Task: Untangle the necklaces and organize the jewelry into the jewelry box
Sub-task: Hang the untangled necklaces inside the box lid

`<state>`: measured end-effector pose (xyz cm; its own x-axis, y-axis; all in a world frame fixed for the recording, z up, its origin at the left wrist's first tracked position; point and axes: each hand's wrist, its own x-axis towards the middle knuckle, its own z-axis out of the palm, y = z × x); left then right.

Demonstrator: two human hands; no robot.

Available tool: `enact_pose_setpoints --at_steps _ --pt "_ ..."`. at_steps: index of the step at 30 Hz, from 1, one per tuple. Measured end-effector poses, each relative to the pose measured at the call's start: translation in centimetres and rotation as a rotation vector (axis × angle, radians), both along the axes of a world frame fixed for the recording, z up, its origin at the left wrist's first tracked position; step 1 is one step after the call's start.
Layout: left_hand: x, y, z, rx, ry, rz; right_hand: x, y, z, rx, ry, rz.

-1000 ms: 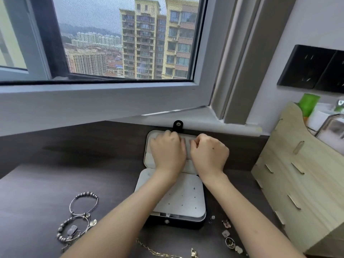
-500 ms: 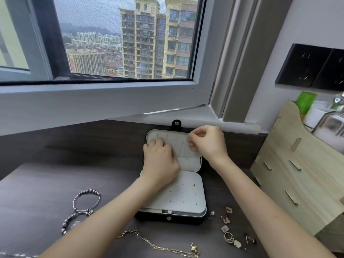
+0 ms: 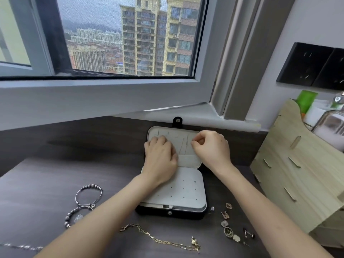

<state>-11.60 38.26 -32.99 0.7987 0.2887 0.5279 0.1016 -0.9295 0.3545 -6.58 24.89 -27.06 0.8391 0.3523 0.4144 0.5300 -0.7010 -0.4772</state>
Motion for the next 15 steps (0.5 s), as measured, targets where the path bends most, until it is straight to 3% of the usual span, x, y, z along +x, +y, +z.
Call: enact_pose_setpoints --at_steps 6,10,13,15 --pt "-1.7 0.1 1.9 -0.100 0.085 -0.076 -3.9 -1.7 0.7 -0.055 0.163 0.202" --pt "-4.7 0.4 3.2 -0.143 0.096 -0.167 -8.7 -3.7 -0.1 -0.267 0.320 0.359" --pt "-8.0 0.3 3.8 -0.170 0.130 -0.269 -11.5 -5.5 -1.5 -0.512 0.244 0.374" --pt "-10.4 -0.2 4.0 -0.208 0.166 -0.347 -12.6 -6.6 -2.5 -0.557 0.189 0.335"
